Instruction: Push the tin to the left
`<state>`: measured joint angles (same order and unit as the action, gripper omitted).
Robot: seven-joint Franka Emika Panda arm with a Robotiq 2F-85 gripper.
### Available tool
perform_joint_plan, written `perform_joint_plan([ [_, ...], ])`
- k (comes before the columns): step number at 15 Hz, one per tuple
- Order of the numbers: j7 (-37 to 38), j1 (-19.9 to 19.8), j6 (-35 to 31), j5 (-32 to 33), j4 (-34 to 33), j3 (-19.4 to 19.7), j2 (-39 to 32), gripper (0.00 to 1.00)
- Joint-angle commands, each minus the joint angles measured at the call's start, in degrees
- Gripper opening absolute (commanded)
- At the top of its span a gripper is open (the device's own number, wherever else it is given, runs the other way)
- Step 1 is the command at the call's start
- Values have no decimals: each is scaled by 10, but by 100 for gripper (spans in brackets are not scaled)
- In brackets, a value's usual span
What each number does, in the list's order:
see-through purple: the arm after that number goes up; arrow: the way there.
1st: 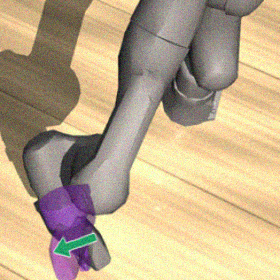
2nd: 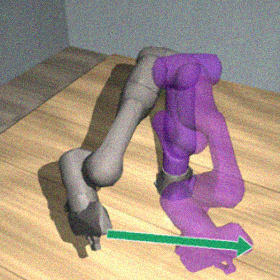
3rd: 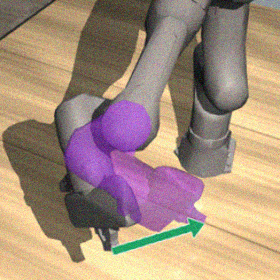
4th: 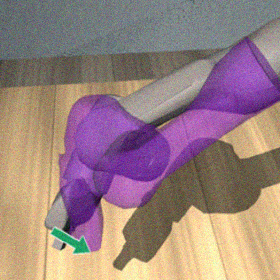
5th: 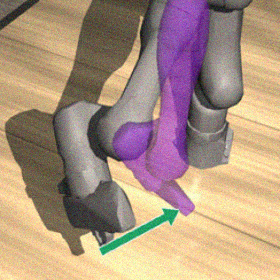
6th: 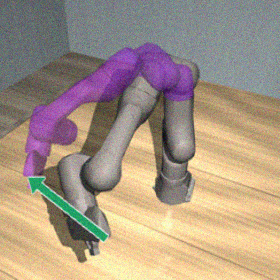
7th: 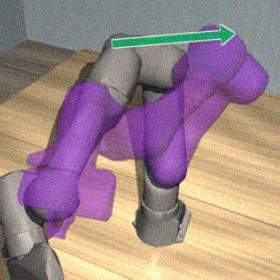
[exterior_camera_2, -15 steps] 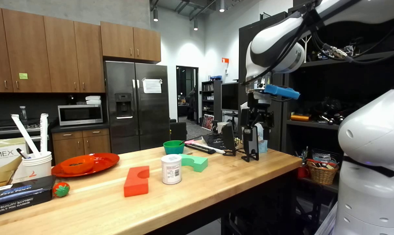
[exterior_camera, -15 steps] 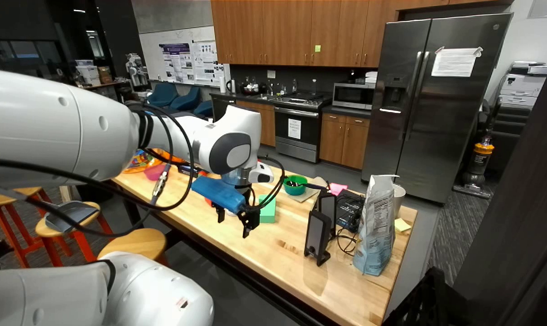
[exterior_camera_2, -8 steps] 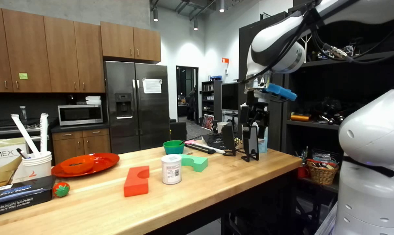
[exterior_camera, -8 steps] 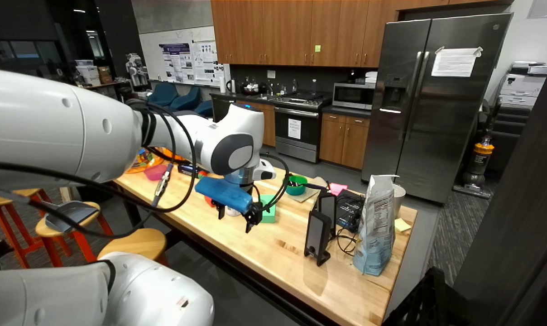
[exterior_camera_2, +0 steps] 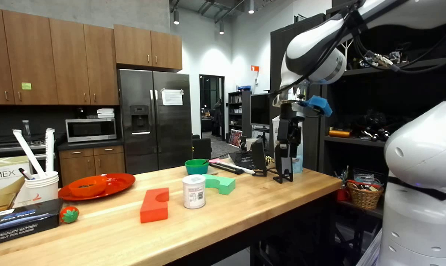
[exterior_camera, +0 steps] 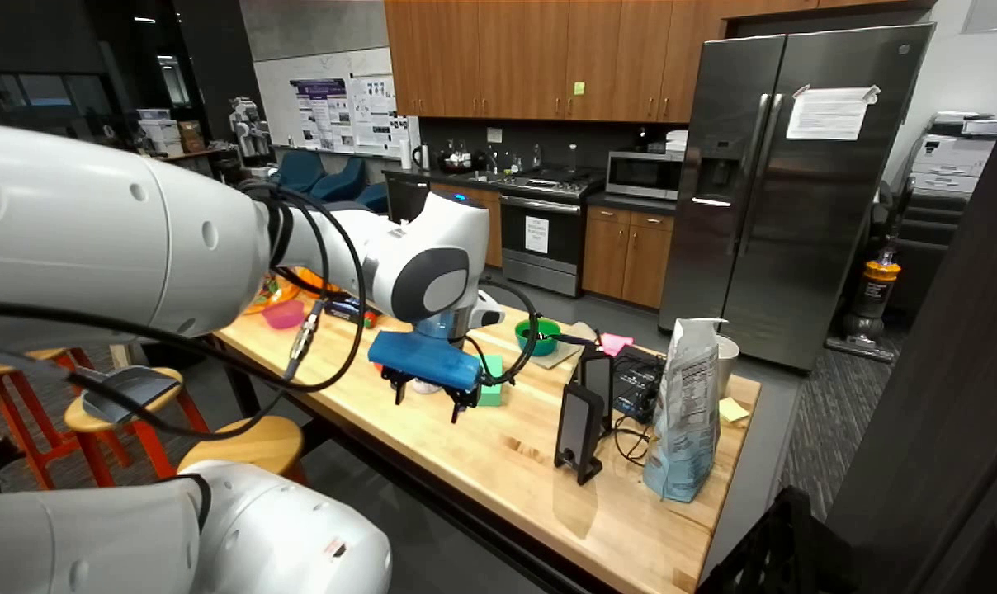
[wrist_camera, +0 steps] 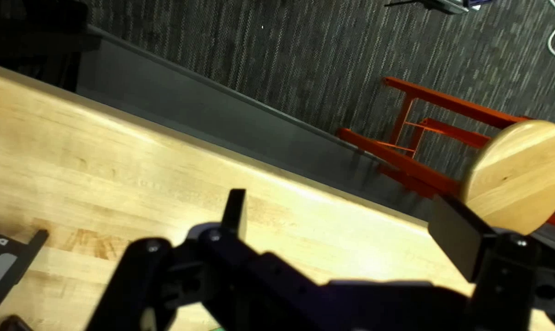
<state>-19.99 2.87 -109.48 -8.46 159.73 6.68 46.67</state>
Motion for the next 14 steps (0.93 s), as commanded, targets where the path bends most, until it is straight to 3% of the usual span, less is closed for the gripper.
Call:
perform_joint_plan([
  [1,-58,13,2,25,-3,19,-7,100],
  [2,-74,15,1,30,-4,23,-8,100],
  [3,-13,77,-47,-38,-15,-35,-58,100],
  [6,20,123,-88,-86,-47,-81,-121,100],
  [7,-5,97,-65,-61,-11,-52,-52,100],
  [9,22,125,-86,-78,-28,-86,-94,100],
  [11,25,127,-89,-79,-39,-91,-117,100],
  [14,46,119,-96,-71,-3,-100,-91,100],
])
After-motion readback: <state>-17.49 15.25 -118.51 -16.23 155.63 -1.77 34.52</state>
